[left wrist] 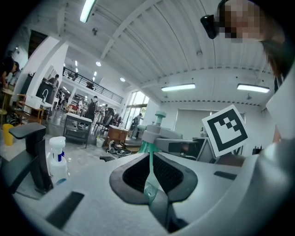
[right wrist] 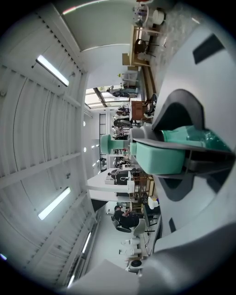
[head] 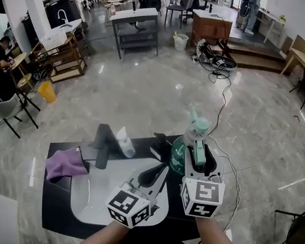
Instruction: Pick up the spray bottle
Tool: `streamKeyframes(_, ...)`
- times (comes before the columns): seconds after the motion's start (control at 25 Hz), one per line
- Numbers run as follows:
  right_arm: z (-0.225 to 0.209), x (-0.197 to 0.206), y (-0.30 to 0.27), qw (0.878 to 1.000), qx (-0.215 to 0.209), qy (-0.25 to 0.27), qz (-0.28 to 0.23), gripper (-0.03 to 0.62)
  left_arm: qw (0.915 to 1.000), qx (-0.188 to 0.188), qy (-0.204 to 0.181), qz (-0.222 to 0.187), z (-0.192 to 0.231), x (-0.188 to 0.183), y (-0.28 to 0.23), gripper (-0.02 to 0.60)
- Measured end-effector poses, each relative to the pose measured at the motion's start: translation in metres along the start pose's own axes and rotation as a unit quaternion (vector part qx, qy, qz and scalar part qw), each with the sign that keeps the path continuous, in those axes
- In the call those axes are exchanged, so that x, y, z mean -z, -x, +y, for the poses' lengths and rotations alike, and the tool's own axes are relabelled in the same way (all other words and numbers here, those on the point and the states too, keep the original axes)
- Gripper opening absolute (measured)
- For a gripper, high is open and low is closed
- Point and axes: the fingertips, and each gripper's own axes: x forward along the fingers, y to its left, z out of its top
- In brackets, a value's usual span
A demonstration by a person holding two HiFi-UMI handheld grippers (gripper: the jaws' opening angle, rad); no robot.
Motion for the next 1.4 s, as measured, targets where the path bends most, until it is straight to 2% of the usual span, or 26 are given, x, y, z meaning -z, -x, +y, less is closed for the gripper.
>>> streamKeyframes(0.52, 0.001, -0.003, 0.007, 1.000, 0.002, 0.027, -0.004, 0.163, 1.0000, -0.001, 0.000, 0.007, -0.003, 0.003, 0.007, 0.008)
streamKeyframes(0.68, 0.001, -0.003, 0.009, 0.999, 0.002, 0.038, -0.006, 0.119, 0.9999, -0.001, -0.001, 0.010, -0.004, 0.006, 0.009, 0.008)
streamKeyframes(0.76, 0.001, -0.003, 0.011, 0.999, -0.004, 0.035, -0.006, 0.101, 0.9999, -0.001, 0.000, 0.011, -0.005, 0.007, 0.010, 0.008)
streamKeyframes(1.24, 0.000, -0.001, 0.022, 0.998, -0.055, 0.034, -0.016, 0.086, 0.9999, 0.005, -0.002, 0.009, -0.005, 0.006, 0.012, 0.008)
streamKeyframes(1.4, -0.005, 0.001, 0.028, 0.998, -0.064, 0.015, -0.020, 0.084, 0.9998, 0.016, 0.000, 0.009, -0.005, 0.004, 0.007, 0.008)
